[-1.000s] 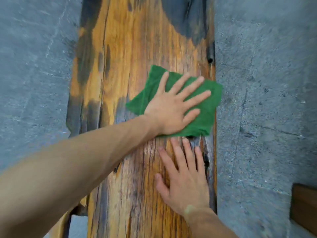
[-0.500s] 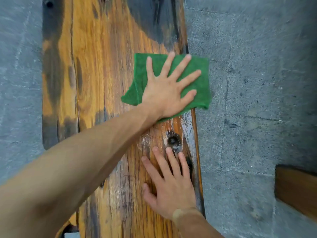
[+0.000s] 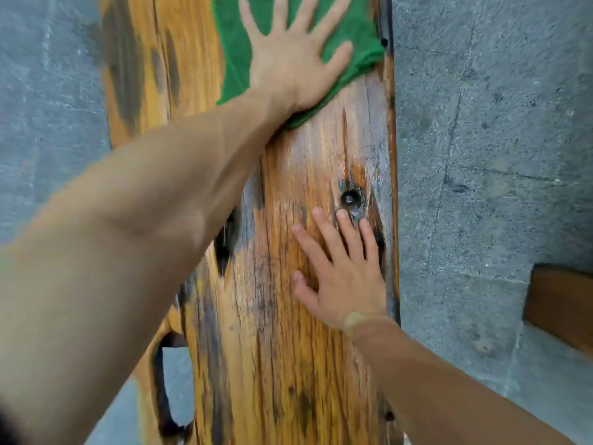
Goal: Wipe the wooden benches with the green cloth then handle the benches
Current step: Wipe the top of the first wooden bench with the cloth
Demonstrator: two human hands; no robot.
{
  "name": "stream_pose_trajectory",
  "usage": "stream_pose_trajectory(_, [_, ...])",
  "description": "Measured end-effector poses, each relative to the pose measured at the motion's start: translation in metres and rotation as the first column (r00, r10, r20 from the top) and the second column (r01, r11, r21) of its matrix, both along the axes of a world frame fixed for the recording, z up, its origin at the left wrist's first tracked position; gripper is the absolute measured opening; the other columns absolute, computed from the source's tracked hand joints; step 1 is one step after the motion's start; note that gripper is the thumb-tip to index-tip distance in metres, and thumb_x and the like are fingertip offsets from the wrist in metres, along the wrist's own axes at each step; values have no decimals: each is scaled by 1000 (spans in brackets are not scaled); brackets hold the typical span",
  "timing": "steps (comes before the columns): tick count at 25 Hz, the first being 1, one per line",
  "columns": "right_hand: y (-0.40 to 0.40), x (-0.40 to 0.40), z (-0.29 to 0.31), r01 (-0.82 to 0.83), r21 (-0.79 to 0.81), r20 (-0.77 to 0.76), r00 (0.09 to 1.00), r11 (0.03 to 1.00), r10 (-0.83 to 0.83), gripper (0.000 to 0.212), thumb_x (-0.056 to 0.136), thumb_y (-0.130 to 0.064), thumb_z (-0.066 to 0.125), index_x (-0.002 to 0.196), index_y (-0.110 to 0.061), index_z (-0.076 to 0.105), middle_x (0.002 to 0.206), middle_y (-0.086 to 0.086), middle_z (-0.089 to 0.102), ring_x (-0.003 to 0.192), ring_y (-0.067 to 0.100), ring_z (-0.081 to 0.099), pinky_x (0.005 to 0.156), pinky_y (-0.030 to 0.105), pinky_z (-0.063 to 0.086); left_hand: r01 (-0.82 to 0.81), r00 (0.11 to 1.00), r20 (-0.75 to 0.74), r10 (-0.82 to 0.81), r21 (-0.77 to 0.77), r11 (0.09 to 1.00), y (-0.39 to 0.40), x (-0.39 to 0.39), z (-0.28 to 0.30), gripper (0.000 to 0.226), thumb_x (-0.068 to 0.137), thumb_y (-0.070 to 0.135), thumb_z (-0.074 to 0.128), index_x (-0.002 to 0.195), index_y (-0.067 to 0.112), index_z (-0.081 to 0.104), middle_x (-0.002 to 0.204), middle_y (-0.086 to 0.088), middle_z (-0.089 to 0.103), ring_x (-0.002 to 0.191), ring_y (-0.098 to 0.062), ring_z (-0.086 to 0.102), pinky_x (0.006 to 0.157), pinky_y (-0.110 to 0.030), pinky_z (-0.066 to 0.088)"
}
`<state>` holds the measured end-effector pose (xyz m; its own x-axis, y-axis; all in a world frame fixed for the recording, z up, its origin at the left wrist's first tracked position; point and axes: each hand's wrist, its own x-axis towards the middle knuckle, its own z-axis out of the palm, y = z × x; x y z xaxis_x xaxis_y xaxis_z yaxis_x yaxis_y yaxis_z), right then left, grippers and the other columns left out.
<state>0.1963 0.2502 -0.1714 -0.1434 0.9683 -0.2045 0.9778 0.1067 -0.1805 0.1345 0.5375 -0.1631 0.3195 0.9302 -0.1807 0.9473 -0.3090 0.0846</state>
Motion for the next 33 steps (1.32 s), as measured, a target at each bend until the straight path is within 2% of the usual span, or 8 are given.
stream_pose_trajectory(4, [-4, 0, 0, 34, 45, -17, 999, 998, -34, 65, 85, -51, 49, 147, -29, 47, 154, 6, 45, 139, 38, 42, 121, 57, 19, 610, 792, -14, -610, -23, 792, -111, -60, -1, 60, 101, 66, 17, 158, 50, 8, 172, 5, 6, 157, -34, 3, 116, -74, -4])
stream_pose_trajectory(9, [-5, -4, 1, -1, 12, 38, 999, 1000, 0, 73, 87, -55, 41, 155, -31, 27, 165, 4, 23, 150, 34, 23, 122, 58, 12, -84, 996, 13, 83, 47, 995, -77, -208, -12, 60, 99, 68, 22, 156, 56, 5, 171, 8, 6, 158, -30, 4, 118, -72, 7])
stream_pose_trajectory(13, [-2, -2, -4, -20, 7, 33, 999, 1000, 19, 74, 87, -56, 41, 155, -32, 24, 165, 3, 21, 149, 34, 23, 122, 57, 10, -581, 807, 123, 578, -17, 814, 22, -119, -2, 62, 100, 66, 15, 159, 50, 6, 172, 7, -6, 157, -32, -7, 115, -75, -3])
stream_pose_trajectory(16, [-1, -3, 7, -26, 15, -60, 998, 1000, 27, 66, 85, -52, 46, 147, -31, 40, 158, 2, 35, 138, 36, 37, 116, 54, 19, -162, 986, 39, 161, 13, 987, 25, -34, -1, 66, 98, 69, 10, 160, 47, 1, 171, 6, -8, 157, -35, -10, 114, -76, -4])
stream_pose_trajectory(20, [115, 35, 15, 324, 66, -243, 923, 944, -300, 45, 90, -40, 47, 130, -20, 46, 142, 5, 41, 122, 34, 42, 107, 53, 28, 296, 955, 8, -296, 9, 955, -95, -66, -4, 65, 99, 67, 27, 159, 47, 14, 171, 4, 7, 157, -34, 3, 117, -73, 6])
stream_pose_trajectory(24, [217, 43, 7, 167, 64, -107, 981, 984, -159, 53, 96, -43, 37, 143, -19, 40, 152, 10, 36, 141, 34, 28, 123, 56, 13, -119, 992, -30, 120, 34, 992, -106, -179, -9, 67, 95, 67, 33, 157, 46, 23, 171, 2, 15, 157, -33, 11, 117, -72, 14])
stream_pose_trajectory(28, [221, 42, -1, 130, 84, -36, 991, 988, -127, 56, 93, -43, 39, 142, -19, 43, 152, 11, 38, 141, 39, 33, 123, 57, 13, -696, 712, 130, 690, -5, 718, 66, -145, -11, 69, 93, 74, 17, 158, 51, 8, 172, 8, -4, 158, -30, -4, 118, -72, 5])
stream_pose_trajectory(33, [224, 42, -5, 36, 161, -50, 998, 986, -28, 56, 90, -39, 46, 141, -17, 48, 146, 9, 44, 138, 38, 40, 124, 52, 14, 81, 997, 12, -81, 25, 996, 109, -6, -9, 64, 99, 67, 16, 159, 48, 4, 171, 8, -3, 158, -31, -3, 118, -72, 2])
